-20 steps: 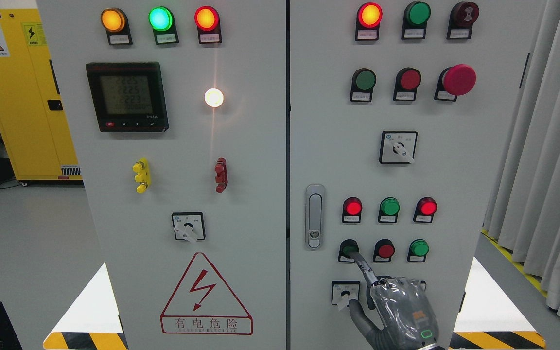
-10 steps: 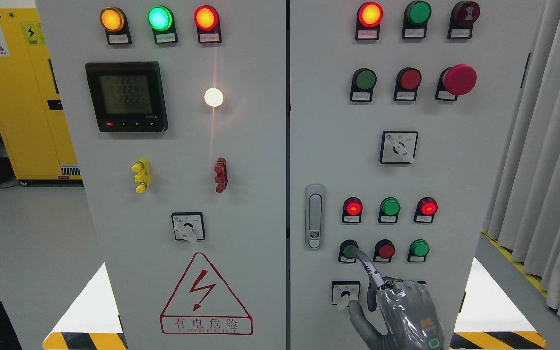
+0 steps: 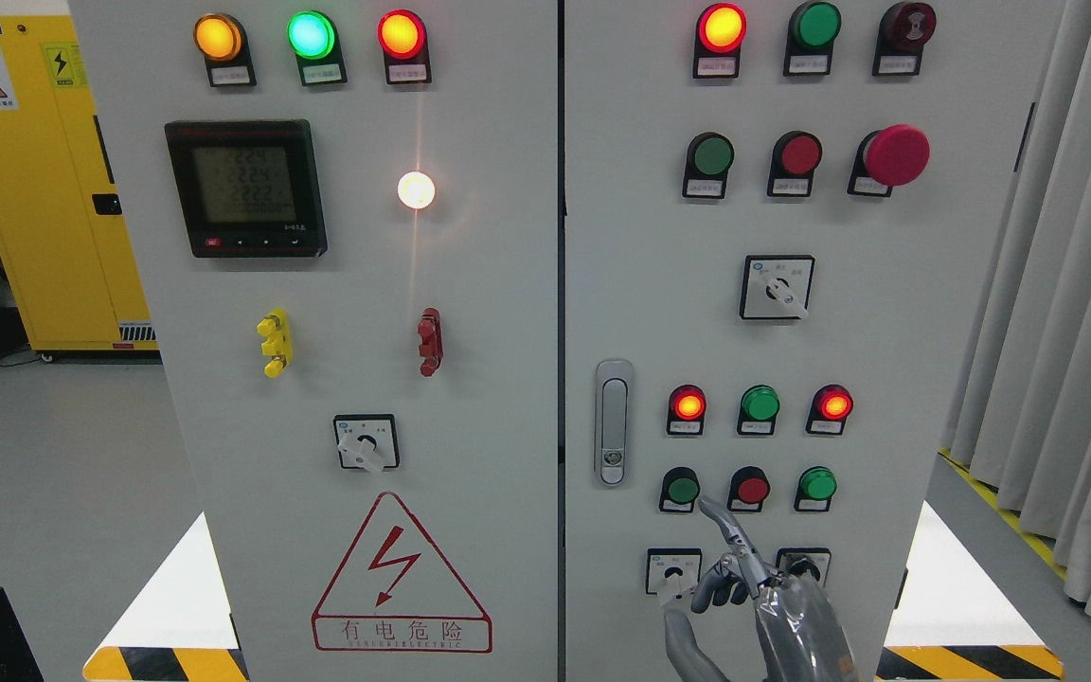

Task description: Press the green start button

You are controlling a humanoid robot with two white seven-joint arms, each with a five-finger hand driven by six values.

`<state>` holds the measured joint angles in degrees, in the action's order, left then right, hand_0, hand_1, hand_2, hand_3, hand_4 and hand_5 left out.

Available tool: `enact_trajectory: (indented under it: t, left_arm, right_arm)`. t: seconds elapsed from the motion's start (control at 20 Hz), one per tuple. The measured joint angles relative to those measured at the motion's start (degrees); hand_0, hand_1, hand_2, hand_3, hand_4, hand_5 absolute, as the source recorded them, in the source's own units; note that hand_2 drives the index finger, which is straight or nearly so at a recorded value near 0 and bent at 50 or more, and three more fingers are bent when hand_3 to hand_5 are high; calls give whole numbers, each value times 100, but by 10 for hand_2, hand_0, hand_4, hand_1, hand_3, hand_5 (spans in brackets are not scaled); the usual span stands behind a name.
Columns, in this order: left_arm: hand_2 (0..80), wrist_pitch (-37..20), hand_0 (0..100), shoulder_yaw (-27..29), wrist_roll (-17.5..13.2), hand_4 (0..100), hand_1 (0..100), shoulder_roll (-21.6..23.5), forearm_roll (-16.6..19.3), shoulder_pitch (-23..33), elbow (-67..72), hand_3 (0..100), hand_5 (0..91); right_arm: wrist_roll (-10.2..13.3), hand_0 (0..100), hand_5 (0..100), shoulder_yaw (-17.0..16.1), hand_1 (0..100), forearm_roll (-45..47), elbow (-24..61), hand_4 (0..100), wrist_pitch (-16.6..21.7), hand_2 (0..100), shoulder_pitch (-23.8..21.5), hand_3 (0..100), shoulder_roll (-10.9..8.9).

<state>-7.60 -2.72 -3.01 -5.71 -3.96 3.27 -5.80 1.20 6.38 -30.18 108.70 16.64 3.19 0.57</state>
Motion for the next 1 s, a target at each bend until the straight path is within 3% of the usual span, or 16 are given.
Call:
enact_trajectory:
  t: [0.15,0.35,1.0]
  left_arm:
    - [0,0,120,0,0,0,556,0,0,0,0,0,0]
    - [0,0,120,0,0,0,556,0,0,0,0,0,0]
    - [0,0,120,0,0,0,556,0,0,-1,0,0,0]
  right_arm:
    - [-76,473,45,37,516,861,137,60,12,0,-143,20,-14]
    - [-118,396,18,94,474,1545,268,37,16,0,-358,0,-27]
    - [-143,328,27,274,492,2142,473,52,9,0,-700,23,-48]
